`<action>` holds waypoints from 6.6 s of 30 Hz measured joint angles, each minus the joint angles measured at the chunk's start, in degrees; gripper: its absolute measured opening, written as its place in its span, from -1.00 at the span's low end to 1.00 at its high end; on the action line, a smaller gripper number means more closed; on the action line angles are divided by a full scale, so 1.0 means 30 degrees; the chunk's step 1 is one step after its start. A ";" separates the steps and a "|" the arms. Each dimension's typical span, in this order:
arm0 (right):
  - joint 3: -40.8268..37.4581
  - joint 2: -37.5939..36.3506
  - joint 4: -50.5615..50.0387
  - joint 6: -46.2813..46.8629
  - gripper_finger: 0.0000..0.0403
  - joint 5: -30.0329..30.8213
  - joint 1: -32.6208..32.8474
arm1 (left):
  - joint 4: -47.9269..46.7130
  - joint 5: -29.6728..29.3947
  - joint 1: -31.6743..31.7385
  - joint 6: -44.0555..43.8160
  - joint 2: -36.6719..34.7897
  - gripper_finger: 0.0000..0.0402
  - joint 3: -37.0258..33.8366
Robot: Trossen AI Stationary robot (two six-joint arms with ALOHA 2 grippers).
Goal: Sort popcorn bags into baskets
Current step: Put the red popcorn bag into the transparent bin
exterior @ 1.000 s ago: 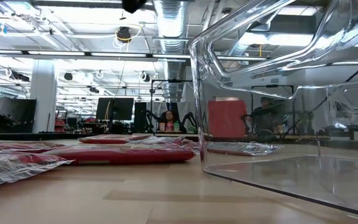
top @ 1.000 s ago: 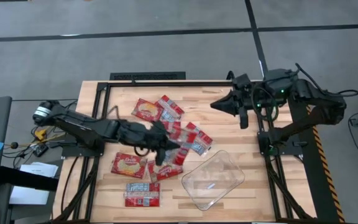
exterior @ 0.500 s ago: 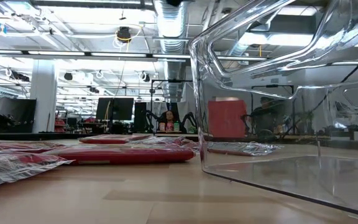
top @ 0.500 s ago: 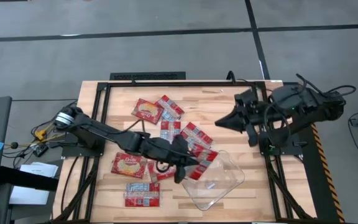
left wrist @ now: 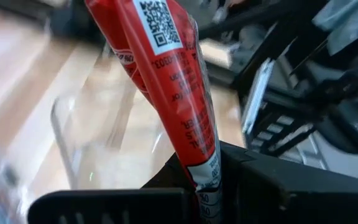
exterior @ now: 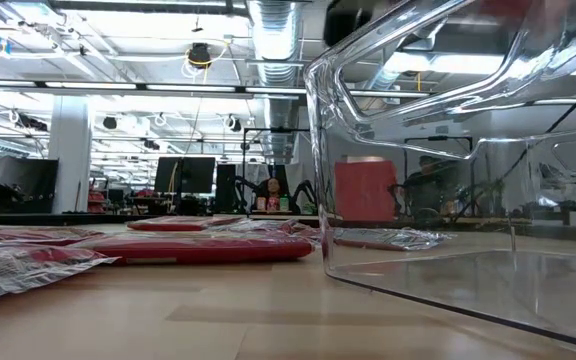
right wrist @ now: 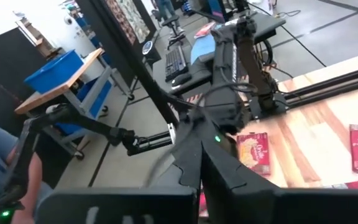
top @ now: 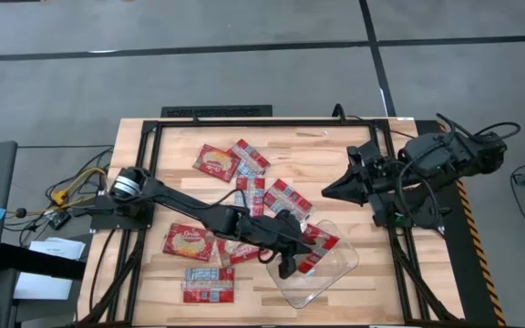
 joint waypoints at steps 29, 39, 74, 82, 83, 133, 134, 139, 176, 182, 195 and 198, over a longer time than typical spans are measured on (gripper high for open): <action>0.0000 0.0022 -0.0466 -0.0004 -0.89 0.1641 0.1283 | 0.0206 0.1609 0.0173 -0.0799 0.1549 -0.49 -0.0036; 0.0000 0.0022 -0.0466 0.0003 -0.82 0.2141 0.1283 | 0.0626 0.1662 0.0708 -0.0869 0.1532 0.24 -0.0029; -0.0022 0.1597 0.0031 0.0135 -0.81 0.2500 0.0246 | -1.3569 -0.2487 0.0030 0.4305 -1.4099 0.37 -0.2924; -0.0015 0.2811 0.0004 -0.0012 -0.54 0.2496 -0.1081 | -0.7283 -0.2758 -0.0572 -0.0433 -1.9615 0.37 -1.2960; -0.0015 0.2941 0.0018 -0.0012 -0.50 0.2493 -0.1306 | -0.6439 -0.2761 -0.0604 -0.1085 -2.0108 0.37 -1.4189; -0.0007 1.0802 0.1925 -0.4727 0.12 -0.1230 -0.9212 | -0.0615 -0.2464 0.5345 -0.4753 -2.0687 0.37 -2.4491; -0.0007 1.0972 0.1930 -0.4725 0.12 -0.1230 -0.9248 | -0.0630 -0.2471 0.5451 -0.4861 -2.0687 0.37 -2.4570; -0.0015 1.1497 0.1775 -0.4711 0.12 -0.1230 -0.9438 | -0.0628 -0.2515 0.6177 -0.5160 -2.0358 0.37 -2.5062; 0.0000 1.1256 0.2390 -0.4929 0.12 -0.1609 -1.0301 | 0.4119 -0.1340 0.7442 -0.4879 -1.3219 0.19 -2.5113; 0.0000 1.1256 0.2452 -0.4973 0.12 -0.1638 -1.0301 | 0.4757 -0.0846 0.7437 -0.4803 -1.3328 0.46 -2.5113; 0.0000 1.1256 0.2769 -0.5082 0.12 -0.1631 -1.0302 | 0.3604 -0.0411 0.8110 -0.3431 -1.3299 0.64 -2.3568; 0.0000 1.1256 0.2769 -0.5062 0.12 -0.1631 -1.0308 | 0.2227 -0.0562 0.8530 -0.2549 -1.3299 0.64 -2.2867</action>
